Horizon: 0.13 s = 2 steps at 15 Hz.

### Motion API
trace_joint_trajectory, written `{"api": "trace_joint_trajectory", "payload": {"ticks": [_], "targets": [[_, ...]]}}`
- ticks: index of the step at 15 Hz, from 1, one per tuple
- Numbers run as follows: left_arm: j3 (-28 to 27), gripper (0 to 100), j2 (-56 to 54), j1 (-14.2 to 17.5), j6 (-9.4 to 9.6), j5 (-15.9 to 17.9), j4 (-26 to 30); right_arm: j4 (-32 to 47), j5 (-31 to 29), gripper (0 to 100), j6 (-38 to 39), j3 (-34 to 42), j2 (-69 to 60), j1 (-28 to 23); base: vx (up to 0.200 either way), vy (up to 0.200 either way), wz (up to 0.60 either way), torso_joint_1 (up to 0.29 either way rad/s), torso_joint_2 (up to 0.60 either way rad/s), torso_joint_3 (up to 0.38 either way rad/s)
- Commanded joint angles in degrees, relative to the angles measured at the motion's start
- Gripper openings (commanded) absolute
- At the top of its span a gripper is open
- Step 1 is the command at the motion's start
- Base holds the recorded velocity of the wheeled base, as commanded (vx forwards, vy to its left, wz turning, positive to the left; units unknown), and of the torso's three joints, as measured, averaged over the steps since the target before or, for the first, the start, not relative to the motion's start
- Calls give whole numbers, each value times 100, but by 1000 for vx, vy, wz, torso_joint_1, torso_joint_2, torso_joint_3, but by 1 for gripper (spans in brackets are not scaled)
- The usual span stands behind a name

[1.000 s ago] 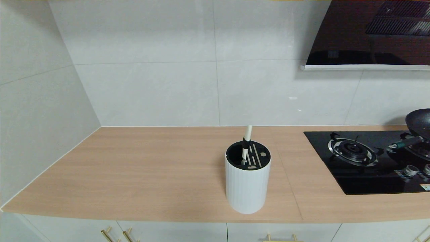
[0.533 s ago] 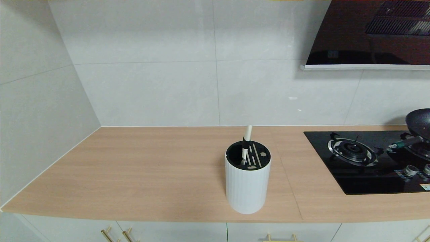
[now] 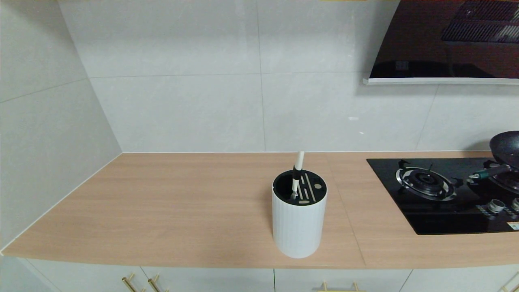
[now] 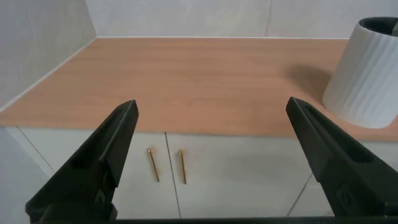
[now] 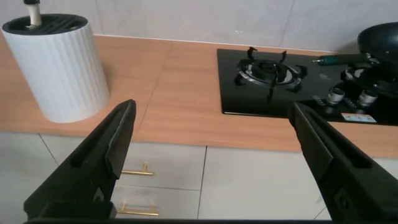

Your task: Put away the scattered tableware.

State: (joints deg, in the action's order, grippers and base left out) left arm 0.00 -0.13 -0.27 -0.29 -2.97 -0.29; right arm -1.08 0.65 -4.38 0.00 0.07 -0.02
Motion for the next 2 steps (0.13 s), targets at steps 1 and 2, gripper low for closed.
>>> {"api": "trace_joint_trajectory", "payload": {"ticks": [1,2], "targets": [[0,100,13,0,-15,-10,-6,-6,6,100,-2,0,10,2,0,0,0,0,0,0],[0,100,13,0,-23,-10,-6,3,6,100,-2,0,10,2,0,0,0,0,0,0]]}}
